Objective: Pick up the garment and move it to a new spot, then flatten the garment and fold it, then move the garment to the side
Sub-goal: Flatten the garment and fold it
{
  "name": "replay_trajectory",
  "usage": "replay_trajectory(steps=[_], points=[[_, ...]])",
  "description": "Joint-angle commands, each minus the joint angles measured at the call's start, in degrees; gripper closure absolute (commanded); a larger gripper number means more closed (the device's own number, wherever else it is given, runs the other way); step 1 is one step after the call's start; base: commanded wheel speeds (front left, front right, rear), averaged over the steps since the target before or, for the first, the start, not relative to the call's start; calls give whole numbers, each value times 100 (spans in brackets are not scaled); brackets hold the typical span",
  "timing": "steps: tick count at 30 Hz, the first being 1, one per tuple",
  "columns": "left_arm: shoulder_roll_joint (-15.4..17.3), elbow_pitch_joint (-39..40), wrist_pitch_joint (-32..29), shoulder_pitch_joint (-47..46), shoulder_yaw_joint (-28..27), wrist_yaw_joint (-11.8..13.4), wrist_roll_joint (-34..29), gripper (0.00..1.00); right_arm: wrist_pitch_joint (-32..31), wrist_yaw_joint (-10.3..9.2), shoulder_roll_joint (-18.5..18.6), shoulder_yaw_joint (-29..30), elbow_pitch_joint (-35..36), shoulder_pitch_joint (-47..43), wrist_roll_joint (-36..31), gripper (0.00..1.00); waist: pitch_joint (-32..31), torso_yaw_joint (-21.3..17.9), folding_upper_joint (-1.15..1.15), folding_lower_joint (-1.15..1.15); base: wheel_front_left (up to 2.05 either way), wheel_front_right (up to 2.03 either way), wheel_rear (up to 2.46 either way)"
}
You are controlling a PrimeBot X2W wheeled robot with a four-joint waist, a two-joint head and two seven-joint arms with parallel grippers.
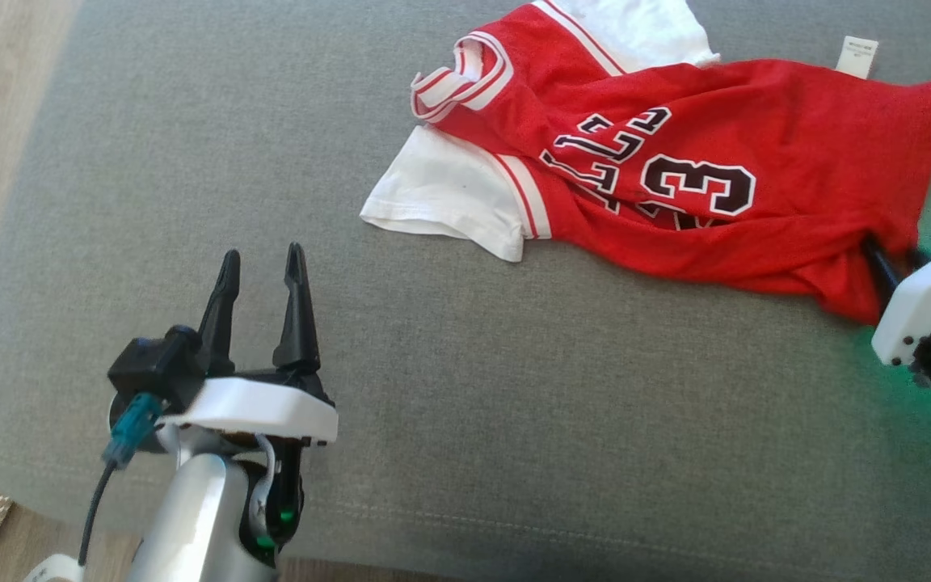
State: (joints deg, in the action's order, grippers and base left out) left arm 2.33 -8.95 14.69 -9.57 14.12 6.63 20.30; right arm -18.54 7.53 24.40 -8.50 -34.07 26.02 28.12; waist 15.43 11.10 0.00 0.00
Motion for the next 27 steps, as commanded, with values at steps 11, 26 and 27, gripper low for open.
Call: replay_trajectory(steps=[11,26,27], points=[[54,112,31,-215,-235,-25,-129,0,1206,-4,-111,-108,-540,390,-607,0,-250,-442,0,0,0,0,0],[54,79,31,-46,-255,-76,-159,0,2125,-4,-922,589,1052,-1091,-958,0,-671,-1111,0,0,0,0,0],[54,82,31,-49,-247,-77,-162,0,2165,-4,-990,618,1185,-1204,-1012,0,-670,-1128,0,0,0,0,0]])
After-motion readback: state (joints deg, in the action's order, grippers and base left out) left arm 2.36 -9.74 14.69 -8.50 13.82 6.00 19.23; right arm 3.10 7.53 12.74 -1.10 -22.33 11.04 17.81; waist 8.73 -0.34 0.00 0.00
